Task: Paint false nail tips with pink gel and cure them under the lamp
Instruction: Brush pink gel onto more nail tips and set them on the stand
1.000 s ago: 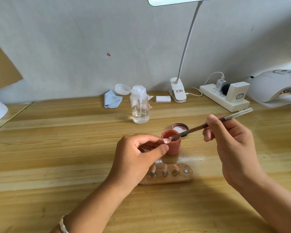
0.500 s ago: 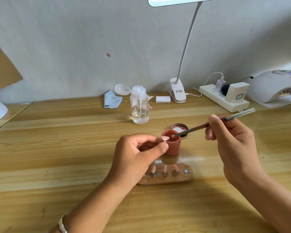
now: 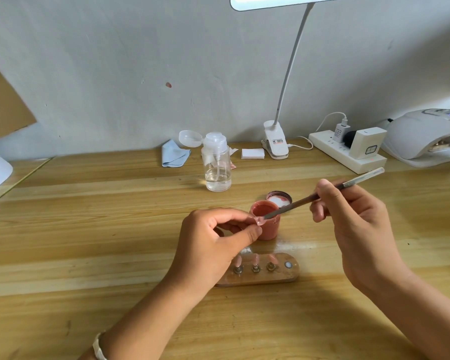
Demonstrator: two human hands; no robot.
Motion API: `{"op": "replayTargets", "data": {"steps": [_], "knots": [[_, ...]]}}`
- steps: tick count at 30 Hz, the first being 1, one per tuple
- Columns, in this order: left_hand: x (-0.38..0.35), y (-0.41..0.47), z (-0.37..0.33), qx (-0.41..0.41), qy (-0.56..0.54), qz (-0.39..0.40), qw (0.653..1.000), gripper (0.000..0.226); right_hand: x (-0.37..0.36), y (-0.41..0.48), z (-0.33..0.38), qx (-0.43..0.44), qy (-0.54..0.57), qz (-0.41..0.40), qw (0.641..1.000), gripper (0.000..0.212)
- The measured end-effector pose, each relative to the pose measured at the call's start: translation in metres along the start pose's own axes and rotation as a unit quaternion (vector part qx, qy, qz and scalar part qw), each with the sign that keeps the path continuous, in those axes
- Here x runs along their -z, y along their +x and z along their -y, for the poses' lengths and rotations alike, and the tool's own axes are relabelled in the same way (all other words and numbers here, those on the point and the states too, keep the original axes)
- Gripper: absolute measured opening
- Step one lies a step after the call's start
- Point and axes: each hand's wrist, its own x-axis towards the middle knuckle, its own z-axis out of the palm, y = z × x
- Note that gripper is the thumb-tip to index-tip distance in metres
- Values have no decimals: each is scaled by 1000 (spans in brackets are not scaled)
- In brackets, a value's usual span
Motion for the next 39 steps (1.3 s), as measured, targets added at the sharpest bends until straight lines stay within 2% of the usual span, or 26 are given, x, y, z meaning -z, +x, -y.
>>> {"op": "replayTargets", "data": {"steps": [7,14,17,25,31,35,39], "knots": [[0,1,3,10,-2,7,1000,14,-1,-1,1,-14,-7,25,1000,30],[1,-1,0,8,-12,13,1000,16,5,6,-3,-31,-45,-51,997,31],[0,-1,-1,8,-12,13,1000,17,6,7,-4,-34,-42,-60,997,29],[0,-1,2,19,-6,6,1000,13,-1,-1,0,-5,2,20,1000,25],[0,0,2,26,-17,2,1000,14,5,5,-4,-4,-41,-41,998,36],[0,0,1,23,-14,1,1000,15,6,6,-4,-1,-42,-57,998,30],[0,0,1,20,-7,0,1000,15,2,2,-1,9,-11,-34,999,23]]}}
